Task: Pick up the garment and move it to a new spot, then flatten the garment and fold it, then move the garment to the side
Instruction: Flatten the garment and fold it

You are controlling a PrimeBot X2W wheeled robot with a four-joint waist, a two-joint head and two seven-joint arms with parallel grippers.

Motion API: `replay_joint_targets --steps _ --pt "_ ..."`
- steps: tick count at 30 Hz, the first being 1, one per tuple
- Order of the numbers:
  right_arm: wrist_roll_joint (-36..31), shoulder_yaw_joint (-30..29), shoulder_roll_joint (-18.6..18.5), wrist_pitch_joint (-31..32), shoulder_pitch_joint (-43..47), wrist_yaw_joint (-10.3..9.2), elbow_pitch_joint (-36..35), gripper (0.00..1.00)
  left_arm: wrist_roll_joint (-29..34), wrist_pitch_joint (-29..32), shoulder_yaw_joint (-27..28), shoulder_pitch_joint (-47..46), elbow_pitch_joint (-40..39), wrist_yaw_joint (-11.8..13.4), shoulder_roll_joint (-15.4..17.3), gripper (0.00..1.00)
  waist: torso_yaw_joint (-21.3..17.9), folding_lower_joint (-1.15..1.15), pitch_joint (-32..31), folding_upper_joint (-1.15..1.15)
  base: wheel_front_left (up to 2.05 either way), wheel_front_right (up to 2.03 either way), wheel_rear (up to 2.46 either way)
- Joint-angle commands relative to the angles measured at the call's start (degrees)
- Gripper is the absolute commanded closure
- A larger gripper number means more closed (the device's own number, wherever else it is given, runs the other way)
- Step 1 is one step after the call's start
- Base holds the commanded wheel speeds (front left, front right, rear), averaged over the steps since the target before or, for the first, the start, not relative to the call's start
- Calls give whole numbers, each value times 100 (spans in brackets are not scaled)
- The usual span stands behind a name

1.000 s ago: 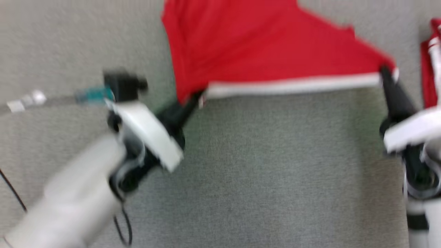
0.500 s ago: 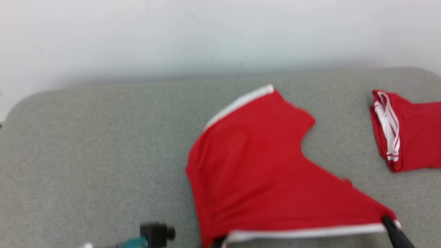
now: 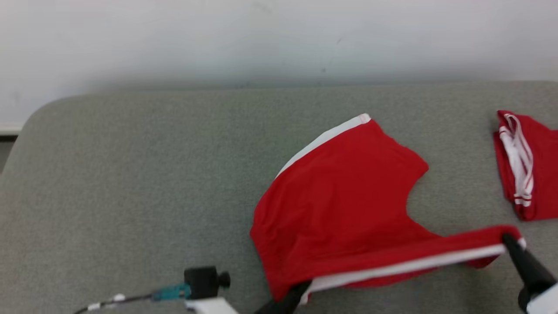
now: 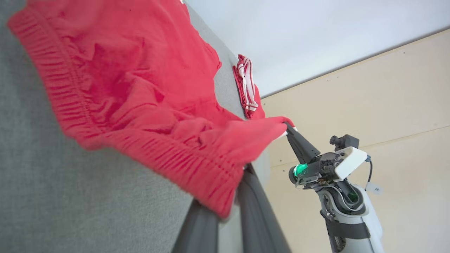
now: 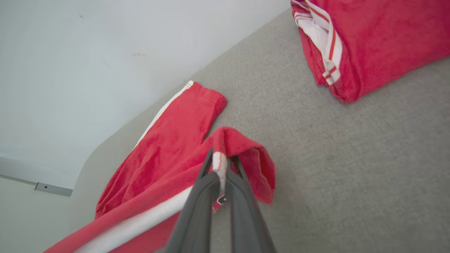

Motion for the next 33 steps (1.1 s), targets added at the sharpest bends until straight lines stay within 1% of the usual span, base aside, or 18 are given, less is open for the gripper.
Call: replay_joint_targets --steps 1,3,9,13,17,20,25,32,33 --pt "-96 -53 -27 147 -346 -4 81 100 -207 102 120 -183 -37 33 -61 100 268 1 289 -1 0 0 0" --pt "-293 -165 -44 368 -868 -4 229 100 -489 306 286 -429 -84 88 -171 100 448 1 502 -1 0 0 0" --pt "-942 -341 -30 1060 -2442 -3 926 100 -1395 765 841 -1125 -2 555 -649 100 944 1 1135 -1 0 0 0" --pt "-1434 -425 -25 1238 -3360 -3 1415 100 -1743 999 1035 -1561 202 745 -966 100 1222 1 1494 -1 0 0 0" --pt "-1863 -494 -19 1187 -4081 -2 1873 100 -1780 1131 1073 -1991 590 814 -1265 100 1440 1 1746 -1 0 0 0" --pt "-2098 -435 -27 1148 -4448 -2 2139 100 -1763 1179 1076 -2218 830 771 -1454 100 1547 1 1867 -1 0 0 0" --pt "-2353 -352 -88 1043 -4802 -2 2435 100 -1761 1233 1079 -2404 1095 680 -1585 100 1654 1 1958 -1 0 0 0" --pt "-2529 -302 -150 933 -4977 -2 2615 100 -1754 1211 1085 -2445 1344 608 -1689 100 1717 1 1978 -1 0 0 0" --pt "-2554 -286 -162 918 -4993 -2 2625 94 -1751 1216 1082 -2447 1362 596 -1700 100 1718 1 1980 -1 0 0 0"
